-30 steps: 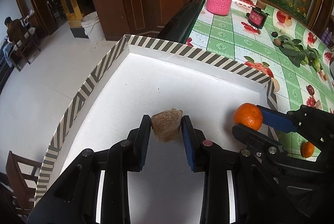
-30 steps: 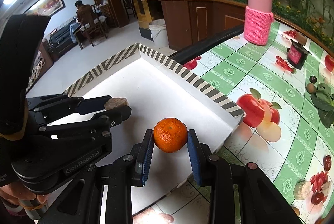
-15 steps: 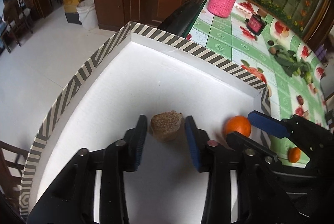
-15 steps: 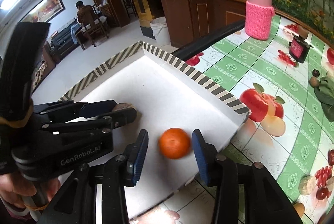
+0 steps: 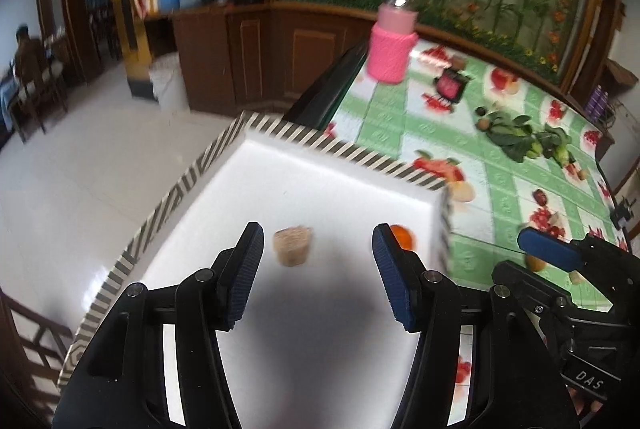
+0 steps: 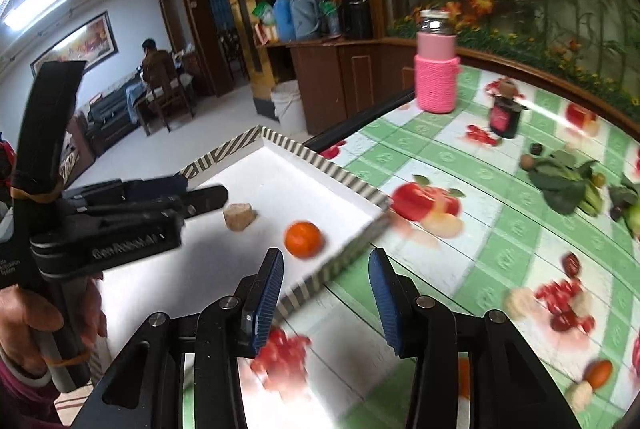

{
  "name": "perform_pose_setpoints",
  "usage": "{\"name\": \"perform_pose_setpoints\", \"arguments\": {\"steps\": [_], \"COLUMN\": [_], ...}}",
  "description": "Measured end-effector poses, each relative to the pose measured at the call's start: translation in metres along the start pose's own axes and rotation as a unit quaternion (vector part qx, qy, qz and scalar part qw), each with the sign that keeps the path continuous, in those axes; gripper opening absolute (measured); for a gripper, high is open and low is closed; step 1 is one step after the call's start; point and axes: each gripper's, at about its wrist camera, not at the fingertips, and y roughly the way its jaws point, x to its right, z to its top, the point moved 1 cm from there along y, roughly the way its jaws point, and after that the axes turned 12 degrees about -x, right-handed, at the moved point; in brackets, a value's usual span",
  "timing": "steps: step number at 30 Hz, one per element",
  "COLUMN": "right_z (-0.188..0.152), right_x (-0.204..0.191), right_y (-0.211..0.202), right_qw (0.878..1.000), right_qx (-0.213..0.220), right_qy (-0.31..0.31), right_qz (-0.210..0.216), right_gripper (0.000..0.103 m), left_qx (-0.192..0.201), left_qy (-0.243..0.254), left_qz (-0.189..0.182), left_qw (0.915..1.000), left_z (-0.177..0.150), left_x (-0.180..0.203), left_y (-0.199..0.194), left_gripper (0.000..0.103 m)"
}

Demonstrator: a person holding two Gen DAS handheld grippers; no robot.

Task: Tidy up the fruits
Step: 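Open both grippers to drop the orange and slice into the tray, then move both grippers back over the fruits on the tablecloth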

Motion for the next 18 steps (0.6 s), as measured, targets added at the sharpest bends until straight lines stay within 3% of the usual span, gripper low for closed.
{"name": "perform_pose_setpoints", "arguments": {"steps": [6, 10, 18], "right_z": [-0.042, -0.076, -0.145], "right_x": [0.025, 0.049, 0.105], "right_y": [-0.030, -0.050, -0.092], "right_qw": [0.999, 0.996, 0.985], "right_qx": [0.003, 0.000, 0.001], "right_qy": [0.024, 0.052, 0.130], "right_qz": [-0.028, -0.069, -0.116], "right_gripper": [0.043, 0.043, 0.043], "left_qx": [0.018, 0.002, -0.027], "left_qy": [0.034, 0.057, 0.113], "left_qz": [-0.035, -0.065, -0.089], "left_qw": [0.9986, 0.9963, 0.9892], "left_z": [-0.016, -0.028, -0.049], "left_x": [0.036, 0.065, 0.130], "left_y": [-0.014, -0.010, 0.000], "left_gripper": [0.057, 0.057, 0.057]}}
